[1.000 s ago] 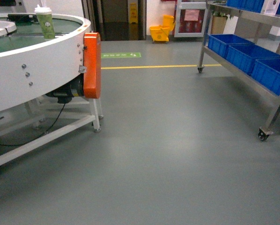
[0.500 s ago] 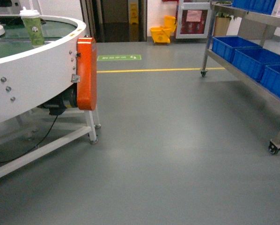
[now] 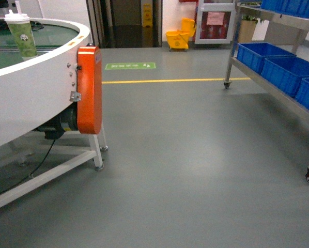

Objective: Pick red block from blue box to shelf

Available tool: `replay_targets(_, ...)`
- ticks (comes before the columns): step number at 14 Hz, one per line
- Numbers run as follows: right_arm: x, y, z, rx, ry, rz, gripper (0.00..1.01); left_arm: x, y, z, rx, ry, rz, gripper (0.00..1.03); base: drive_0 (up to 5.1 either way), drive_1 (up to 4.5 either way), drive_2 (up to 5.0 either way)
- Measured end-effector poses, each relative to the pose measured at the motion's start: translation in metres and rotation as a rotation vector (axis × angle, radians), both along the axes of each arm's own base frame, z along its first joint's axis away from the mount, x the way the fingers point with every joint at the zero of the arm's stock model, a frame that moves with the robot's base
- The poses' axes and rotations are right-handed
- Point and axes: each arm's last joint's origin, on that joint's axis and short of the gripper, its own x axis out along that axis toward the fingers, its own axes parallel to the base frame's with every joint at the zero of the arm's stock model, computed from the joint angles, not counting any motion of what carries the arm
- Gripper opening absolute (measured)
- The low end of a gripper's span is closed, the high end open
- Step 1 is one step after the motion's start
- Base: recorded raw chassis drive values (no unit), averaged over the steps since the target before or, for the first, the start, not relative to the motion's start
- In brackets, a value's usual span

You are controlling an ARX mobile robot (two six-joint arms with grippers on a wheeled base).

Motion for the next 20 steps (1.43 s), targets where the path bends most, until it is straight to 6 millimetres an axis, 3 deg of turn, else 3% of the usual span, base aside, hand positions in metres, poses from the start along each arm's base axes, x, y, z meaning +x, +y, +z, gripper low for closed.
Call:
replay_targets(11,0.0000,0.0000,0.0000,0.000,0.000,0.000,0.28,0.0000,0.0001,0.0003,0.000,-0.003,0.000,0.98,0.0,4.19,-4.2)
replay_targets(20,0.0000,0.0000,-0.0004,0.000,0.004,0.000,0.28,0.0000,0.0000,0.0002,0.000,-0.002,0.000,0.98,-1.6,-1.57,-1.6)
